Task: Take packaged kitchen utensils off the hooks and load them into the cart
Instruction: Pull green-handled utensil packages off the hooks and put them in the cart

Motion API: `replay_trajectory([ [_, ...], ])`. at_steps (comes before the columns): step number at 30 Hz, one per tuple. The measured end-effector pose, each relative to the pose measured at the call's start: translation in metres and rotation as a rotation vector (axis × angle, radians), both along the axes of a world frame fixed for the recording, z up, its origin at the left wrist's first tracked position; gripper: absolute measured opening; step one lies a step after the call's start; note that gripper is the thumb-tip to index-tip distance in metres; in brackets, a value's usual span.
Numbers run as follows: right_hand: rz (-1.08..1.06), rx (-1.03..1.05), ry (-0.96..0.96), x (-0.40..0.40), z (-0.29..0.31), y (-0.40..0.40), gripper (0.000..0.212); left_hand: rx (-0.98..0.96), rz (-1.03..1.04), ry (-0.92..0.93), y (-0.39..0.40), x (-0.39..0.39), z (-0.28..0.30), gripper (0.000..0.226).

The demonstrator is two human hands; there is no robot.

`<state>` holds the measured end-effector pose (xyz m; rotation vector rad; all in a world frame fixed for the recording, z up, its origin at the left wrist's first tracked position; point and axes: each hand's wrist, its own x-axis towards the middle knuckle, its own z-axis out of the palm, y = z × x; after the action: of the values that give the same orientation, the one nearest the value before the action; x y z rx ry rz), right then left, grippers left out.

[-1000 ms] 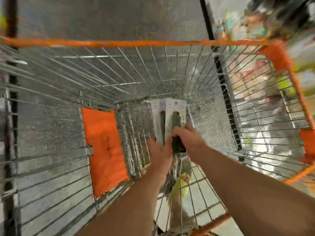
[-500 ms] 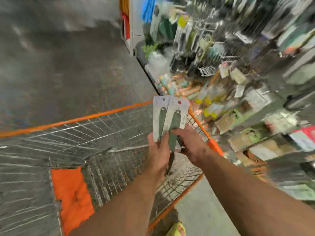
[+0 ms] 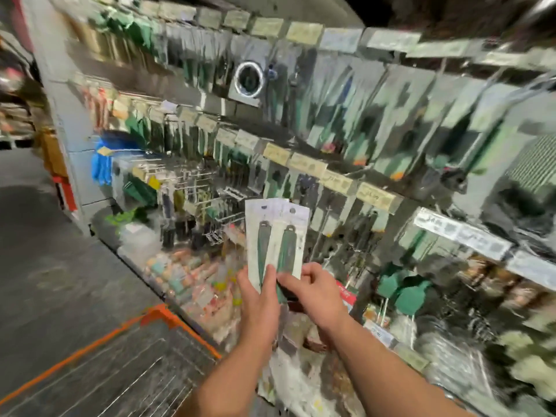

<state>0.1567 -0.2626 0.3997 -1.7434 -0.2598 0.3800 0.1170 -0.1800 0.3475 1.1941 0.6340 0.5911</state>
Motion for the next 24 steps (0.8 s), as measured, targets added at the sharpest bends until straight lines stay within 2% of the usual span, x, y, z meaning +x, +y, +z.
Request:
replay_trajectory([
  [3, -0.081, -0.056, -0.127, 0.020, 0.029, -0.041, 0.031, 0.027, -0.069, -0.051, -0.035, 0.032, 0.027, 0.032],
  [8, -0.217, -0.067, -0.326, 0.052, 0.075, -0.099, 0.032, 0.082, -0.174, -0.125, -0.089, 0.083, 0.077, 0.061],
  [12, -0.251, -0.026, -0.413, 0.076, 0.099, -0.122, 0.031, 0.099, -0.194, -0.173, -0.115, 0.116, 0.103, 0.073],
  [16, -0.272, 0.022, -0.465, 0.098, 0.115, -0.132, 0.027, 0.041, -0.178, -0.163, -0.117, 0.140, 0.120, 0.054],
  [20, -0.291, 0.062, -0.453, 0.123, 0.129, -0.128, 0.034, -0.035, -0.216, -0.184, -0.097, 0.162, 0.119, 0.040],
  [24, -0.330, 0.062, -0.459, 0.152, 0.149, -0.111, 0.046, -0.007, -0.247, -0.246, -0.071, 0.184, 0.114, 0.037],
])
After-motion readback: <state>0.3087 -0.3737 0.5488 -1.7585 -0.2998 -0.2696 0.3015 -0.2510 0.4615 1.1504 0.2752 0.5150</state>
